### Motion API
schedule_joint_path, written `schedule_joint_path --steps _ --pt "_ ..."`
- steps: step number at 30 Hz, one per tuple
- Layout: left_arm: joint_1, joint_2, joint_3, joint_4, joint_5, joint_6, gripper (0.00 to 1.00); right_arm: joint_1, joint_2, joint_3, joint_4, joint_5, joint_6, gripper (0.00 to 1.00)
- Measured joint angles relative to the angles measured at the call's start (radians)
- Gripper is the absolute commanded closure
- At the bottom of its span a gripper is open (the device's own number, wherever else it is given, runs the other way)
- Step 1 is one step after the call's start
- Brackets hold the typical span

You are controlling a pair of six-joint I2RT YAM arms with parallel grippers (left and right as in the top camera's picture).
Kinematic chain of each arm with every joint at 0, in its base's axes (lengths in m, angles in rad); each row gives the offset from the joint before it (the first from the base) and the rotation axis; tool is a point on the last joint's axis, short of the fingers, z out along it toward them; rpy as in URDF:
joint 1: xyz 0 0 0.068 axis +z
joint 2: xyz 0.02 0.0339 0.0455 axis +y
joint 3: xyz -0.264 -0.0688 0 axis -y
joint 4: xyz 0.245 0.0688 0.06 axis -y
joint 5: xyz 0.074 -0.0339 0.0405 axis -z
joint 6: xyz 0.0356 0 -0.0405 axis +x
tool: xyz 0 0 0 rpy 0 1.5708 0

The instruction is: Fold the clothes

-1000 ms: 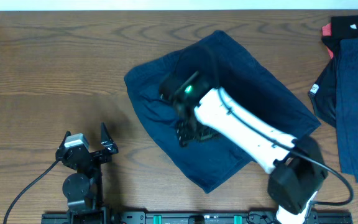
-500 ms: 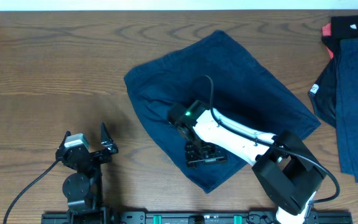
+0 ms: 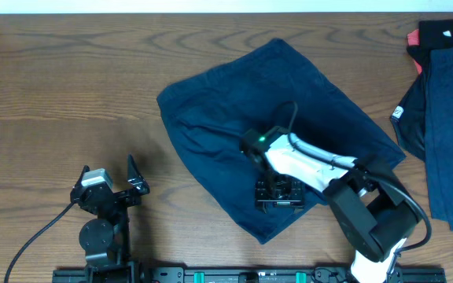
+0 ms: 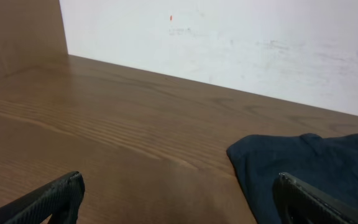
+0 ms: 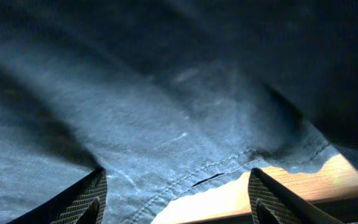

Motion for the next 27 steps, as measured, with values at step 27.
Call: schedule_joint_path --steps 27 --pt "0.0 0.0 0.0 0.0 0.0 0.0 0.02 -0.585 0.001 0.156 -0.072 0.17 -0.052 0.05"
